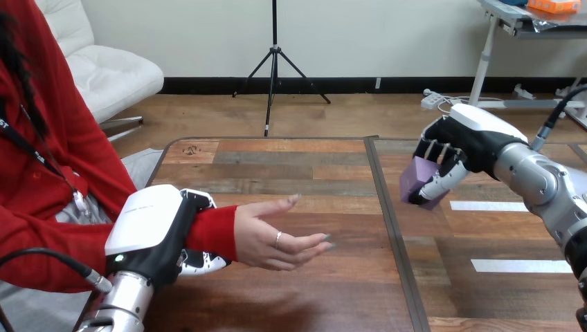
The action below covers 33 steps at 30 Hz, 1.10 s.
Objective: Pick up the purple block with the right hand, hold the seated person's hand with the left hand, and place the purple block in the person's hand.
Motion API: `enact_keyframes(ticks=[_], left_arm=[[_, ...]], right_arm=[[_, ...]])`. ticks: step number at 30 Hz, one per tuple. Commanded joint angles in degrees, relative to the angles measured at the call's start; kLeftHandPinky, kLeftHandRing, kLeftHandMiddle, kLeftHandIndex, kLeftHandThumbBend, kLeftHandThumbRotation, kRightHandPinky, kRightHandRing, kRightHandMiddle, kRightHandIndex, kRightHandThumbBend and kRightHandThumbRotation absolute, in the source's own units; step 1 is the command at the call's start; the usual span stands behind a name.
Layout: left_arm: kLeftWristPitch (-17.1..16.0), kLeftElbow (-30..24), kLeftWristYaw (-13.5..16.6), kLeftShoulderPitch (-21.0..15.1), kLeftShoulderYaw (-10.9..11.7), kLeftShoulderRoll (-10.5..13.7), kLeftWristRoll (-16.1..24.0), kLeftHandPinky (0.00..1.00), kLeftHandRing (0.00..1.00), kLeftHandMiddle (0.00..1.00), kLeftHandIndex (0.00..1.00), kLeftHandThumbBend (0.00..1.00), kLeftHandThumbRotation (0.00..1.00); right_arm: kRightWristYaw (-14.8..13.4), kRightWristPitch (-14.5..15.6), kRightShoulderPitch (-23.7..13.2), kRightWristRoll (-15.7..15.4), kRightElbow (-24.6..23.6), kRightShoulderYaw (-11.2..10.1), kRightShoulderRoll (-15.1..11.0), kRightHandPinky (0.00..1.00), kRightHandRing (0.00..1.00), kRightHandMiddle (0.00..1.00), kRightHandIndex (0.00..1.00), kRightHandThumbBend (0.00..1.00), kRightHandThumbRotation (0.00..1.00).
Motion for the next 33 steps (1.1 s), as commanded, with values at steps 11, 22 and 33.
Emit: enact_keyframes(ticks=[11, 22, 33], left_arm=[[-2.1, -3.9, 2.6, -11.3, 1.9, -2.0, -1.4, 0.29, 0.33, 0.38, 0.39, 0.67, 0.0], [-1.3, -3.1, 2.4, -13.6, 1.8, -2.6, -1.3, 0.28, 0.33, 0.38, 0.4, 0.66, 0.0], [-0.9, -2.4, 2.1, -15.4, 1.5, -3.3, -1.4, 0.26, 0.32, 0.39, 0.41, 0.67, 0.0]], right_arm=[[0.3, -2.6, -6.1, 0.9, -5.8, -1.1, 0.9, 0.38, 0.43, 0.48, 0.48, 0.74, 0.0], [1.5, -2.6, -5.5, 1.7, -9.5, -1.6, 1.3, 0.33, 0.39, 0.45, 0.47, 0.74, 0.0], [3.3, -2.0, -4.2, 2.9, -14.8, -2.4, 1.7, 0.33, 0.39, 0.45, 0.47, 0.71, 0.0]])
